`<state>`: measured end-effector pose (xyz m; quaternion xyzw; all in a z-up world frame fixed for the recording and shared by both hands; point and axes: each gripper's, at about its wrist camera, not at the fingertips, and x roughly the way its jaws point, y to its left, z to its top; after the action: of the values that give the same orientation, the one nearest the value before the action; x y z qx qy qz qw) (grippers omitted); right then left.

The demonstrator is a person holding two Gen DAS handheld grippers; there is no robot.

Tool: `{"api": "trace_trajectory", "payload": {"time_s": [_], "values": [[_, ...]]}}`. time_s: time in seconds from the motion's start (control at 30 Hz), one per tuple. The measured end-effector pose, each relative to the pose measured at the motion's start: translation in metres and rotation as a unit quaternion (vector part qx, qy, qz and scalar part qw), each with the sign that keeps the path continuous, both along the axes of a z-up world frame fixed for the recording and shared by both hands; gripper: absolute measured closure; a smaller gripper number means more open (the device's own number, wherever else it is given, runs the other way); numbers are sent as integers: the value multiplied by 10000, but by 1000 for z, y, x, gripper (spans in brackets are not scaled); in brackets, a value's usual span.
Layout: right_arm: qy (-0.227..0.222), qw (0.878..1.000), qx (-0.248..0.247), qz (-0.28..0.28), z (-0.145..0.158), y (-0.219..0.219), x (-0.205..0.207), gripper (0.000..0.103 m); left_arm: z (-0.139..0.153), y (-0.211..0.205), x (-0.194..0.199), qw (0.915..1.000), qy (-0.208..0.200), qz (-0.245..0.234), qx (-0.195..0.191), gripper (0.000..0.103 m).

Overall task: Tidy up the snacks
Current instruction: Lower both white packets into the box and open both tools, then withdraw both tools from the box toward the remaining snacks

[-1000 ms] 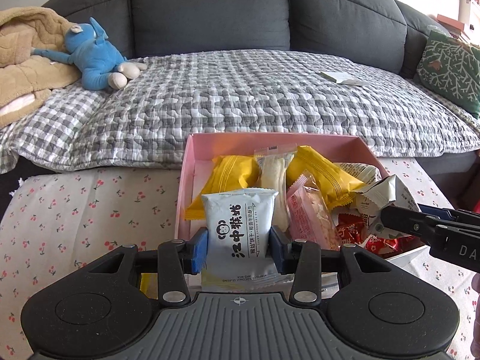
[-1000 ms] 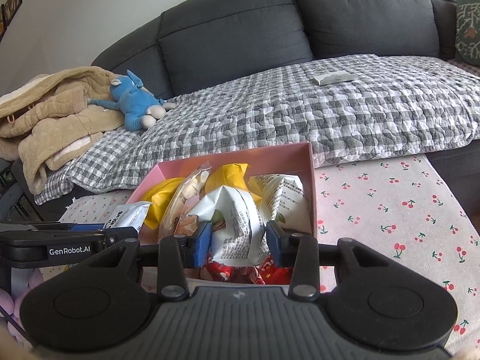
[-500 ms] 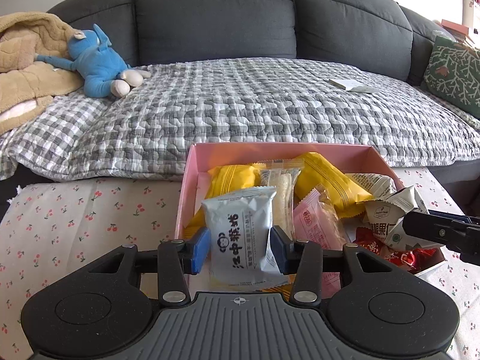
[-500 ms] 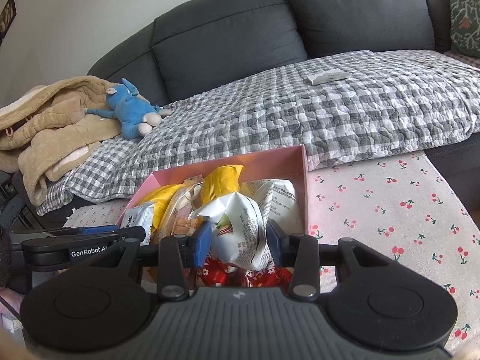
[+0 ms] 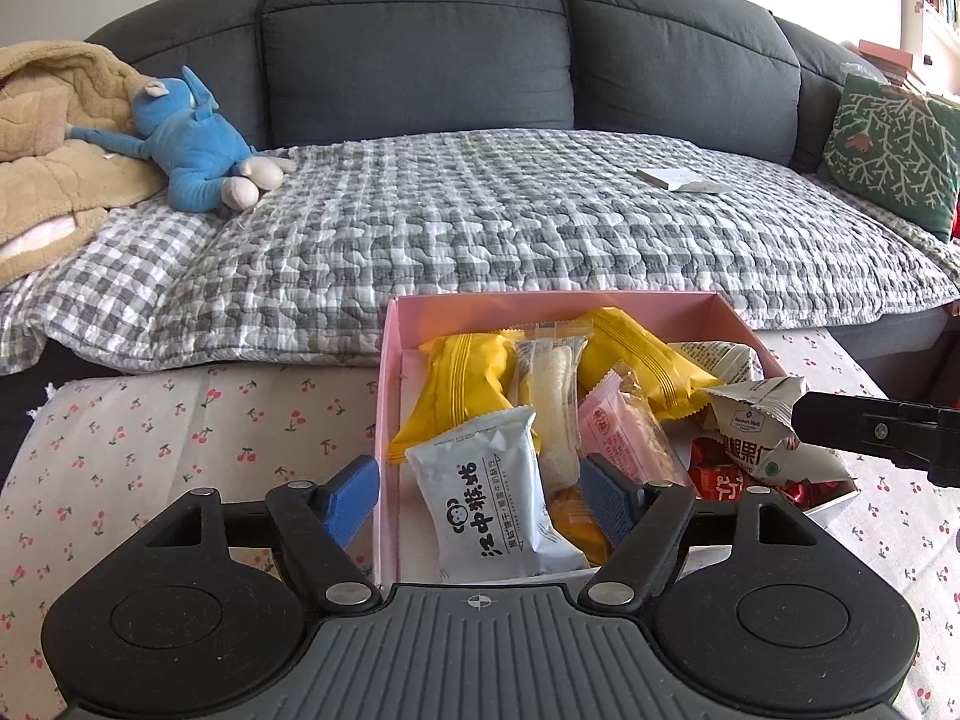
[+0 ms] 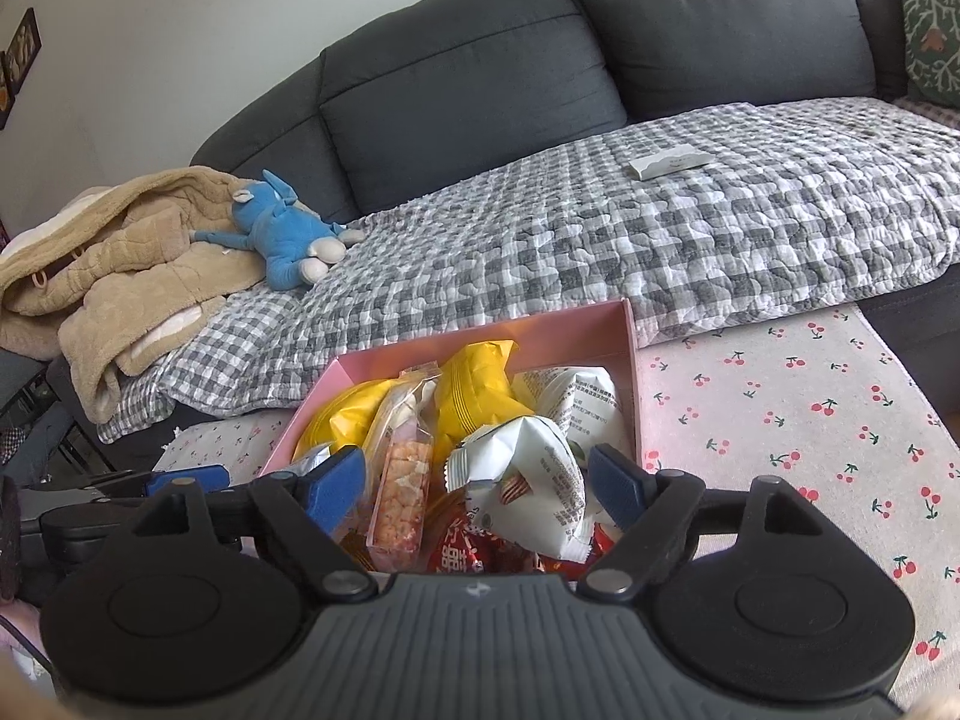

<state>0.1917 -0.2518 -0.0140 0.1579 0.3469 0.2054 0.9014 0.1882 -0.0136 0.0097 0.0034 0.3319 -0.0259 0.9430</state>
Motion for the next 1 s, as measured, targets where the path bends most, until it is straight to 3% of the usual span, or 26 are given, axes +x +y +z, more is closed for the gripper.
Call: {"api": "trace_trajectory", "payload": {"time_s": [0.23,0.53,0.8,1.0], "values": [[-23,9999,-132,65,2,6,-12,7,2,14,-21,10000,41,-9,8,19],[-62,9988,-469,154,1,17,-31,1,-6,38,-53,9996,243,-79,125,13],[-183,9958,-801,408,1,33,-49,0,-21,60,-76,9988,365,-101,306,8],[-288,9921,-1030,650,-2,47,-56,0,-38,74,-83,9986,492,21,182,8]]}}
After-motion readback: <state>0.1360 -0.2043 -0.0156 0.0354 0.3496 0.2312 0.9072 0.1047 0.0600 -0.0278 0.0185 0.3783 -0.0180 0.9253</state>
